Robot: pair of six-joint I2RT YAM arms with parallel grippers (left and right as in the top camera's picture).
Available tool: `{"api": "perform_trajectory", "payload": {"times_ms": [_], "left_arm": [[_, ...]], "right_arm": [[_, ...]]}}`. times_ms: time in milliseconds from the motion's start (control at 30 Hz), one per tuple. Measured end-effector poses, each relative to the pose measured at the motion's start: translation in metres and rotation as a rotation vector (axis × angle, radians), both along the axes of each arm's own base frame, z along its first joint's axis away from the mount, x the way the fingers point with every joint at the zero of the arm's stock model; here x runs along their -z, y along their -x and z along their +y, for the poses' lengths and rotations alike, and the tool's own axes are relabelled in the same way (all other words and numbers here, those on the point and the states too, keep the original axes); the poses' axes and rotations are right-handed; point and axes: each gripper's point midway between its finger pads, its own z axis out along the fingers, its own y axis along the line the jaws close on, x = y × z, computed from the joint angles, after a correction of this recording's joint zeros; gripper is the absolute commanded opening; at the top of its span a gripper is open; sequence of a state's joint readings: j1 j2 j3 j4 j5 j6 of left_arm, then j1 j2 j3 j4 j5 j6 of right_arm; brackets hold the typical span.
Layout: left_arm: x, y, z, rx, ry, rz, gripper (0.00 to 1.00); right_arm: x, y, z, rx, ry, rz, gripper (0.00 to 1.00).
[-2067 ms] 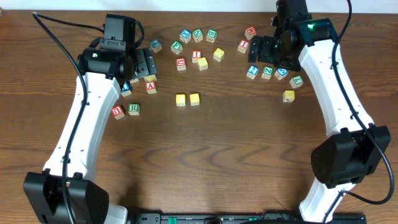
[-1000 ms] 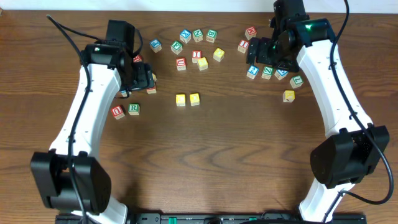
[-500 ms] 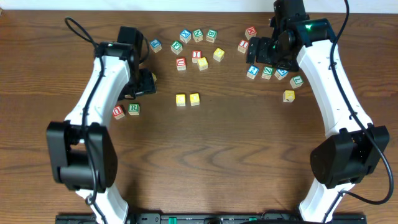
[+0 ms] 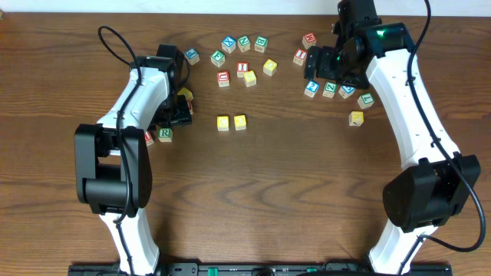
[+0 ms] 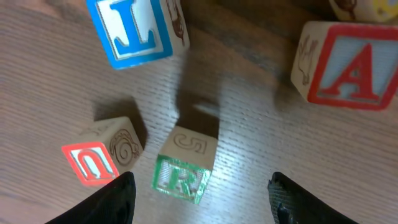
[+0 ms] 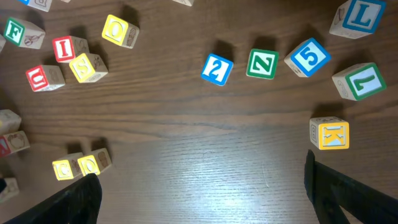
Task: Spell out CORL
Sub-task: 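Lower the left gripper over the green R block, then close the left gripper on the green R block and lift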
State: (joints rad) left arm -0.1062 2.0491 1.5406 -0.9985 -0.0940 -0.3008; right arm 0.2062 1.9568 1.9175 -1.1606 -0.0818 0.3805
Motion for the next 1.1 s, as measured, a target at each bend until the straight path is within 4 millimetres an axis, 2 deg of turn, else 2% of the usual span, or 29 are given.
{"api": "perform_trajectory", "payload": {"times_ms": [367,600,833,900,1033,1100], "left_arm": [[0.018,-0.002,0.005,0.073,0.024,-0.014,0.67],[0.020,-0.003,0.005,0.080,0.032,-0.022,0.67],[0.036,0.011,0.005,0.090,0.037,0.008,0.65],[0.037,0.010,0.005,0.090,0.040,-0.004,0.61],[0.037,0.007,0.004,0.092,0.044,-0.017,0.41],[0.038,0.007,0.004,0.096,0.044,-0.016,0.38]], "right_arm": [[0.000,0.000,0.000,-0.007,0.003,0.001,0.99],[0.000,0.001,0.000,-0.007,0.003,0.001,0.99],[0.000,0.000,-0.001,-0.006,0.010,0.000,0.99],[0.000,0.000,-0.002,-0.006,0.012,0.000,0.99],[0.000,0.000,-0.002,-0.005,0.014,-0.001,0.99],[0.000,0.000,-0.002,-0.005,0.014,-0.001,0.99]]}}
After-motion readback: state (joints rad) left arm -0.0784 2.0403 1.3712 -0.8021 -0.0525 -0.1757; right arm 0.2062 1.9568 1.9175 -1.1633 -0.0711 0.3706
